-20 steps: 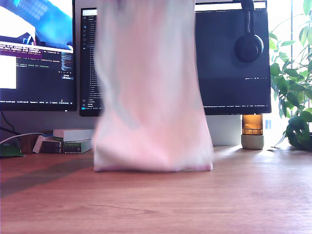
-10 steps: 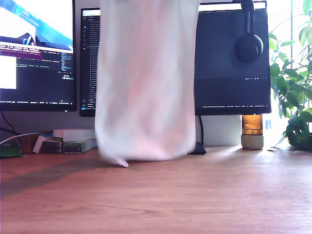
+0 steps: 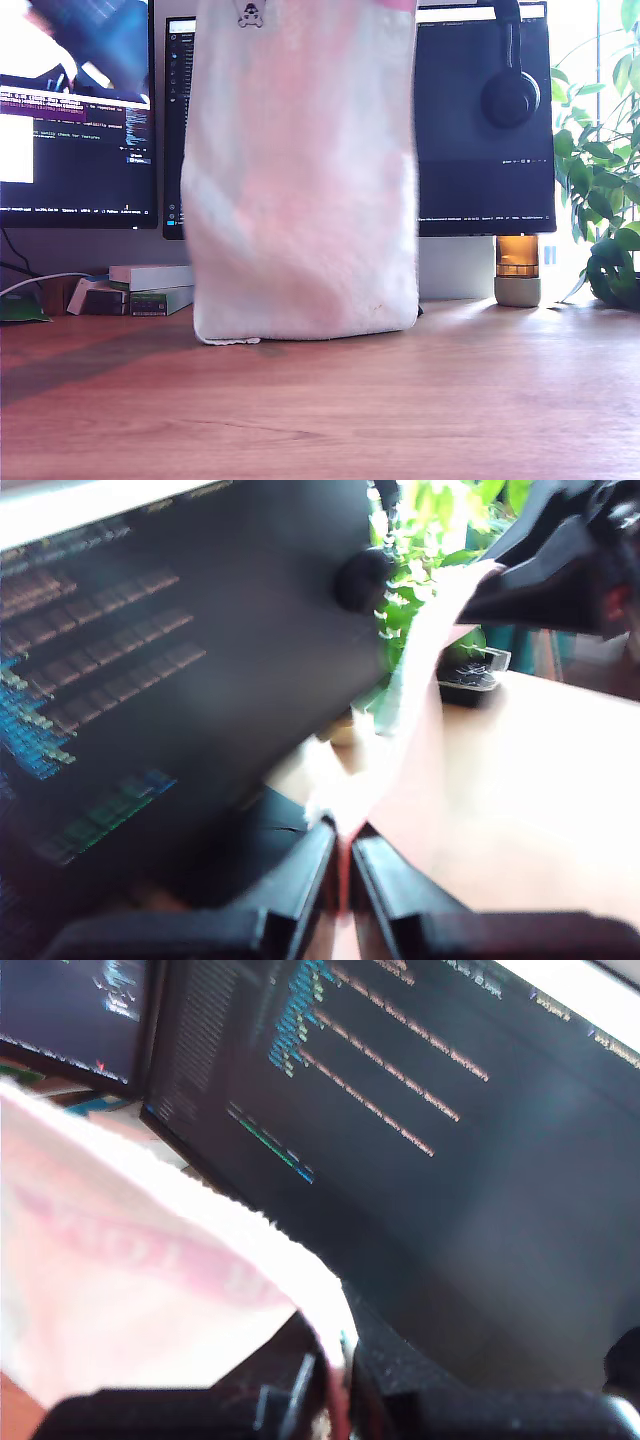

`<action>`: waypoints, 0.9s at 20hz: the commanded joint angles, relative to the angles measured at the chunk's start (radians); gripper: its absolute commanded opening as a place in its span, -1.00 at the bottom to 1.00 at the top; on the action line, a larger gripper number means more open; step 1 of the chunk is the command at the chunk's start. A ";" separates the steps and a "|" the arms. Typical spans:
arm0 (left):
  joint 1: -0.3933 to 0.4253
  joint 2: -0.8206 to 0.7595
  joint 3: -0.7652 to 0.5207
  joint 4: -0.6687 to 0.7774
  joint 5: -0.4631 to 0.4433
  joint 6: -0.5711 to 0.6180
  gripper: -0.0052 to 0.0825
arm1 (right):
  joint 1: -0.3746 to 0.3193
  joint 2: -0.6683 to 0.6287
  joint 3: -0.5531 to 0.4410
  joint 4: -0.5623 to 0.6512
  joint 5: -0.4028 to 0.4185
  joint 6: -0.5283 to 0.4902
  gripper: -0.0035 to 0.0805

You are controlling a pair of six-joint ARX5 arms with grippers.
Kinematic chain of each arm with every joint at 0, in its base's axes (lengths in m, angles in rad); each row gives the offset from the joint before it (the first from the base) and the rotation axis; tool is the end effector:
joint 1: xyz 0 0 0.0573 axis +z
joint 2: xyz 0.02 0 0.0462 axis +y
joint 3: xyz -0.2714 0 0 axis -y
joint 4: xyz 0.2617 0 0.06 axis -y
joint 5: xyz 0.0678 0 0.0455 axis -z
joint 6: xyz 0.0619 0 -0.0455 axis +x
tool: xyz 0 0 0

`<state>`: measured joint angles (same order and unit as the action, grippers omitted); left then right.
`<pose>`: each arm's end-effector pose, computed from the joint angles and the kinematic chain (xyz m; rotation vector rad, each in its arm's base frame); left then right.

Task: Fold the tea towel to a neat square and place it to the right

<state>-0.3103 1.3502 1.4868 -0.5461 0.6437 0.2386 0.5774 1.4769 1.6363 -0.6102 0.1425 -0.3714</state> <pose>0.2927 -0.1329 0.4167 0.1466 0.3047 -0.9842 0.3061 0.1889 0.4182 -0.5200 0.3426 0.5039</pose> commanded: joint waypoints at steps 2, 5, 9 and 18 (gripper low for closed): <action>-0.003 -0.010 -0.014 -0.117 0.088 -0.026 -0.94 | -0.001 -0.005 0.016 -0.180 -0.056 -0.002 -0.95; -0.020 -0.012 -0.014 -0.288 0.138 -0.021 -0.94 | -0.001 -0.005 0.071 -0.413 -0.157 -0.003 -0.94; -0.033 -0.011 -0.014 -0.537 0.145 0.021 -0.94 | -0.001 -0.005 0.094 -0.715 -0.283 -0.003 -0.94; -0.075 -0.009 -0.014 -0.609 0.096 0.141 -0.94 | -0.001 0.019 0.093 -0.629 -0.446 -0.040 -0.95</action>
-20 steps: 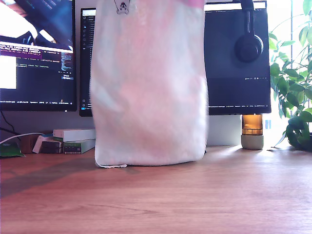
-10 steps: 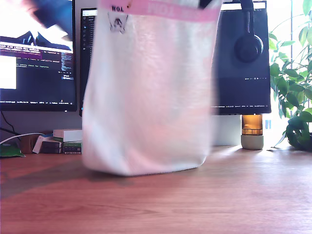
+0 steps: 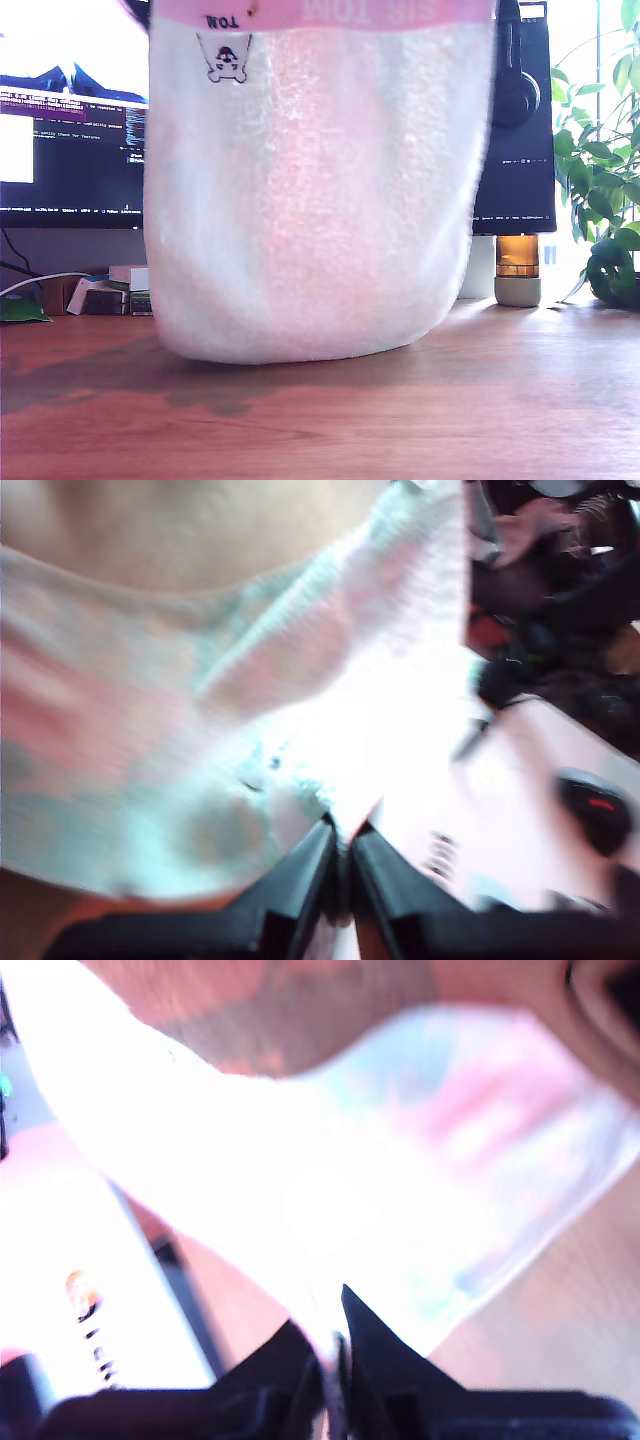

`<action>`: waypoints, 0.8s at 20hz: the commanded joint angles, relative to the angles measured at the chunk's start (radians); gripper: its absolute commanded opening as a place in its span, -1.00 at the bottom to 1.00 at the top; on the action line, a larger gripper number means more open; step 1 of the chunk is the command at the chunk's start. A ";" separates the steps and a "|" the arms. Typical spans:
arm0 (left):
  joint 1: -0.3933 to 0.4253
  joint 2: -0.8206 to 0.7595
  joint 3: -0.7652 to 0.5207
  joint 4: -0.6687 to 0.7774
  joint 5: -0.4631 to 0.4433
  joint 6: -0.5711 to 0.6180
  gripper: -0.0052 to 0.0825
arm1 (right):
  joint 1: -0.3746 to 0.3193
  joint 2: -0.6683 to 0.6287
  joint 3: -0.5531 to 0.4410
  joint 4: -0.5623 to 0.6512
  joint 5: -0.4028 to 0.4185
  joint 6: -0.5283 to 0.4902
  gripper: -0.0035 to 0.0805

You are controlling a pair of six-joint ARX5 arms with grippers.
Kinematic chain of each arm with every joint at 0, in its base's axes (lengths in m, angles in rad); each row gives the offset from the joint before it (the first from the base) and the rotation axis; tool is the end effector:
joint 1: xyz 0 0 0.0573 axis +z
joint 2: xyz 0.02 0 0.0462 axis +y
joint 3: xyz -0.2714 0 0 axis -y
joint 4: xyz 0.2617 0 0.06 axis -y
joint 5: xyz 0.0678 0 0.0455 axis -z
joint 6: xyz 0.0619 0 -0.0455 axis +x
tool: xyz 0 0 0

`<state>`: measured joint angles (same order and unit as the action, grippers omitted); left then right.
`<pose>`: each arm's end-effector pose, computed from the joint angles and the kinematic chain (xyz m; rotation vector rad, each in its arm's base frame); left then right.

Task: Fold the tea towel to a neat square and place it to the right

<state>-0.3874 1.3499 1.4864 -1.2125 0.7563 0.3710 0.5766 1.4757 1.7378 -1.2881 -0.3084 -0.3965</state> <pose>0.2295 -0.1395 0.3641 0.0900 0.9024 -1.2117 0.2389 0.1777 0.3910 -0.4779 0.8785 1.0053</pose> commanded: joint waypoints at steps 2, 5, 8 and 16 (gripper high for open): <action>0.018 -0.008 -0.013 0.240 -0.121 0.016 -0.94 | -0.002 0.044 -0.009 0.247 0.071 -0.010 -0.94; 0.045 -0.008 -0.013 0.580 -0.346 0.023 -0.94 | -0.003 0.080 -0.008 0.607 0.187 0.008 -0.95; 0.072 -0.008 0.043 0.806 -0.506 0.043 -0.94 | 0.004 0.085 -0.006 0.951 0.374 0.030 -0.95; 0.076 -0.013 0.156 0.478 -0.337 0.056 -0.94 | 0.027 0.083 0.103 0.726 0.344 0.031 -0.95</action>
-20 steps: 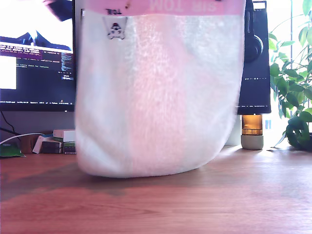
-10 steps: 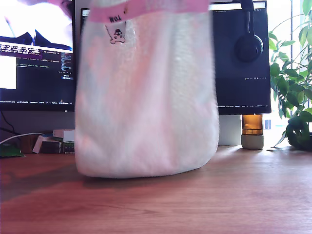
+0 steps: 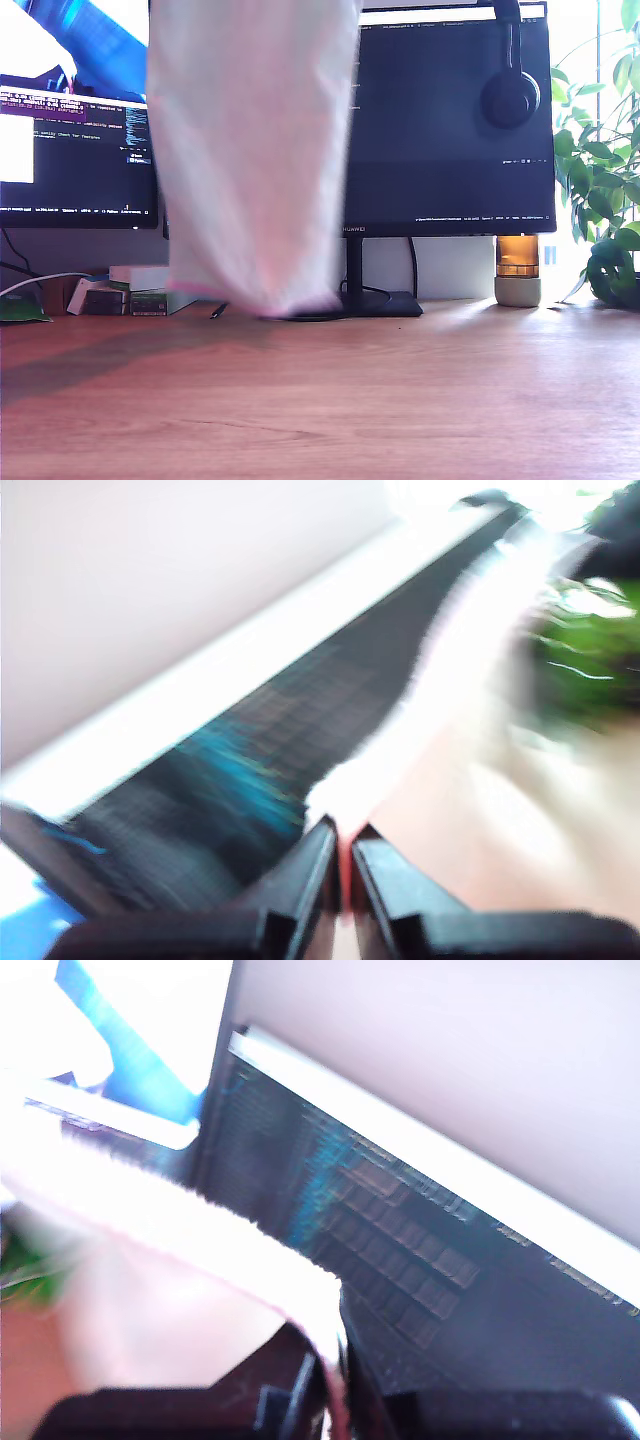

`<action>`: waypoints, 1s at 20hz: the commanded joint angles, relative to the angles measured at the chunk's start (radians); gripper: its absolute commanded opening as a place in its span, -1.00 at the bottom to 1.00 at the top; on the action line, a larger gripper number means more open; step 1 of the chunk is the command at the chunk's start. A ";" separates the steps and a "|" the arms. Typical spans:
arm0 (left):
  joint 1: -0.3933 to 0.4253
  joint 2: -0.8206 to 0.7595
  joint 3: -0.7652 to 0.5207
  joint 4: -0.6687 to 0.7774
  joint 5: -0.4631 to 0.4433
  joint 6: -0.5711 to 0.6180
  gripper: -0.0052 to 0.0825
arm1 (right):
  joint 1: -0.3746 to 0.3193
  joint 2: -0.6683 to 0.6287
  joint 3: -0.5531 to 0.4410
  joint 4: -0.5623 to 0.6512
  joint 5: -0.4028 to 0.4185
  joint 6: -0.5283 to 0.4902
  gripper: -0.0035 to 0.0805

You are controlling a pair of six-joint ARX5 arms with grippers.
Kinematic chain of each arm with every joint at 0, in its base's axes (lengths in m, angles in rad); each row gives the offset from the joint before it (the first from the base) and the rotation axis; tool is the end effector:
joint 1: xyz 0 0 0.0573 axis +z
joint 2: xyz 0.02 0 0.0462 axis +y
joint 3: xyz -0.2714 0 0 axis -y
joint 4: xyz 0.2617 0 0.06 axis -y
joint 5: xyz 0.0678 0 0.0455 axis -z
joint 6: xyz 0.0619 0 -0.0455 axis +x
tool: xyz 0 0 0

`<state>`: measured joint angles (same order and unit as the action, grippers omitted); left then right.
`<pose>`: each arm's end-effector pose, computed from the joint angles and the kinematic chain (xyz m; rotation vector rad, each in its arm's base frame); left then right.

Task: Fold the tea towel to a neat square and place it to the right

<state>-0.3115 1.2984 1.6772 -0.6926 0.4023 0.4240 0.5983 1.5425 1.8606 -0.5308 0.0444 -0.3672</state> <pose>0.2654 -0.1109 0.4789 0.3878 0.1652 -0.7644 0.3063 0.2055 0.4863 -0.4245 0.1010 0.5843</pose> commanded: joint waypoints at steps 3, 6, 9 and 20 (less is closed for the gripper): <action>-0.005 0.043 -0.035 -0.225 0.119 0.003 -0.94 | 0.005 0.016 -0.020 -0.224 -0.102 0.007 -0.95; -0.005 0.043 -0.066 -0.360 0.168 0.003 -0.94 | 0.005 0.016 -0.020 -0.422 -0.180 0.037 -0.95; -0.006 0.043 -0.135 -0.412 0.197 0.014 -0.94 | 0.005 0.017 -0.021 -0.557 -0.208 0.047 -0.95; -0.110 0.020 -0.395 -0.432 0.226 0.008 -0.94 | 0.017 0.013 -0.229 -0.709 -0.260 0.060 -0.95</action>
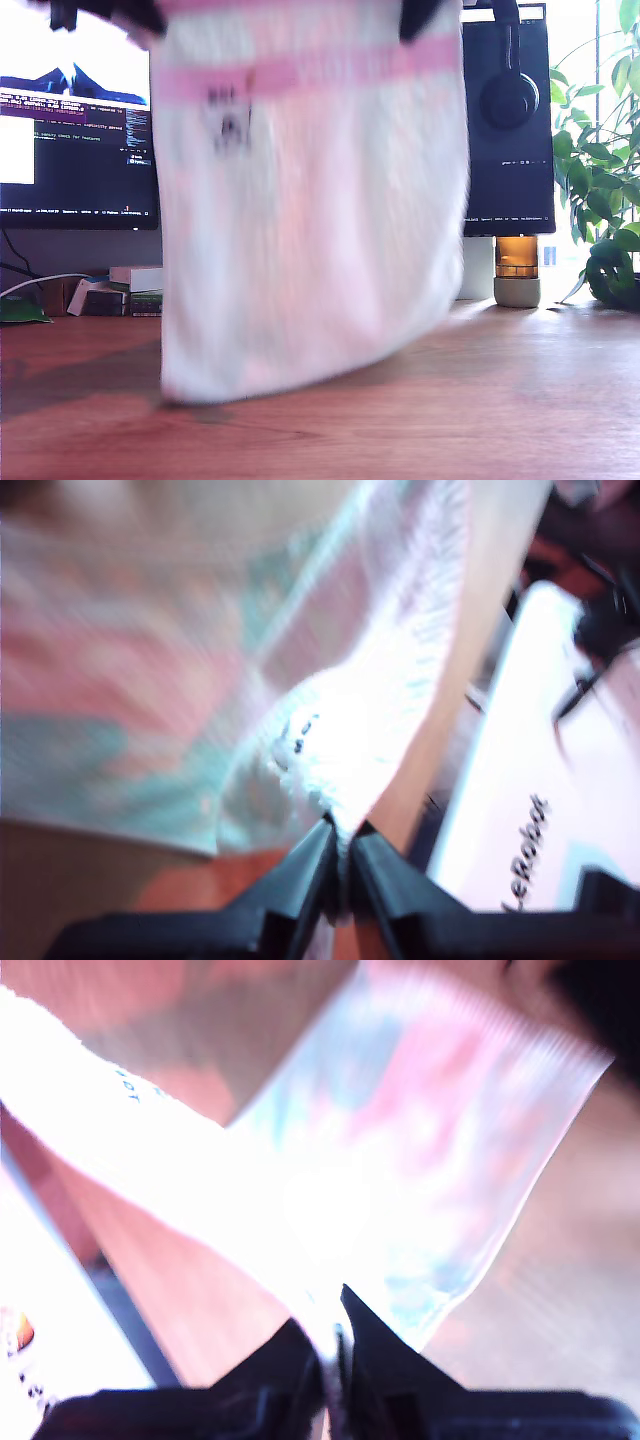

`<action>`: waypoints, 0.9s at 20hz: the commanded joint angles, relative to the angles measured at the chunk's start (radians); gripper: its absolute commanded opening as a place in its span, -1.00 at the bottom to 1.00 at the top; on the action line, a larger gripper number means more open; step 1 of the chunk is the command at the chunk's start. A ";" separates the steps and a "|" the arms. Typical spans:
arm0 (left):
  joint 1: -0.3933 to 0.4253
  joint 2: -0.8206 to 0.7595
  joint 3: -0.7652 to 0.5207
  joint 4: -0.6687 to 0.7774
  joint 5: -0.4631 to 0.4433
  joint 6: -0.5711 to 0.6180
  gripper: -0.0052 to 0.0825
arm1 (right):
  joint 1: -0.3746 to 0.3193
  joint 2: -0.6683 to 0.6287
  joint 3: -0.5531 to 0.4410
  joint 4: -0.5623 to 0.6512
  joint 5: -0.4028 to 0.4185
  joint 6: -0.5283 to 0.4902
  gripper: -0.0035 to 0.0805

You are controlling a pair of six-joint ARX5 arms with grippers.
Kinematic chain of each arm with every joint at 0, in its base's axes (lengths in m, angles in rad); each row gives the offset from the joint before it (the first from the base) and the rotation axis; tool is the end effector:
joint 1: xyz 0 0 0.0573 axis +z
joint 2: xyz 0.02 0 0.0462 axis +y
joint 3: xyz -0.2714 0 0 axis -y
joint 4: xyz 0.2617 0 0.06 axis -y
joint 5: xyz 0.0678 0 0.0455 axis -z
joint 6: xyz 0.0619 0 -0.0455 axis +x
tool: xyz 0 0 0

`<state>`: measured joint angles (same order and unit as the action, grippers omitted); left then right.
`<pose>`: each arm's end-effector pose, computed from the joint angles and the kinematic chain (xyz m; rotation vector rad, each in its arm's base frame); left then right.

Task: Fold the tea towel to a neat square and place it to the right

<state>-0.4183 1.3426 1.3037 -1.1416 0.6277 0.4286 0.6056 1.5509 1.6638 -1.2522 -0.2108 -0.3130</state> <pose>0.2295 -0.1418 0.3086 0.2131 1.0021 -1.1584 0.2570 0.1937 0.3474 -0.4922 1.0289 0.9027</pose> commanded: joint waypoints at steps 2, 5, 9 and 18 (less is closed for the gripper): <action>-0.003 -0.067 -0.085 0.074 -0.039 -0.025 -0.94 | 0.010 -0.014 -0.110 0.069 -0.003 0.029 -0.95; -0.003 -0.153 -0.180 0.129 -0.080 -0.082 -0.94 | 0.010 -0.086 -0.263 0.164 0.000 0.066 -0.95; -0.046 -0.240 -0.313 0.157 -0.059 -0.127 -0.94 | 0.049 -0.208 -0.431 0.225 0.000 0.129 -0.95; -0.239 -0.292 -0.447 0.175 -0.066 -0.232 -0.94 | 0.161 -0.413 -0.679 0.232 0.011 0.276 -0.95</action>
<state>-0.6472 1.0573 0.8711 -0.9611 0.5652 0.2039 0.7597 1.1595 1.0126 -1.0164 -0.2100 -0.0483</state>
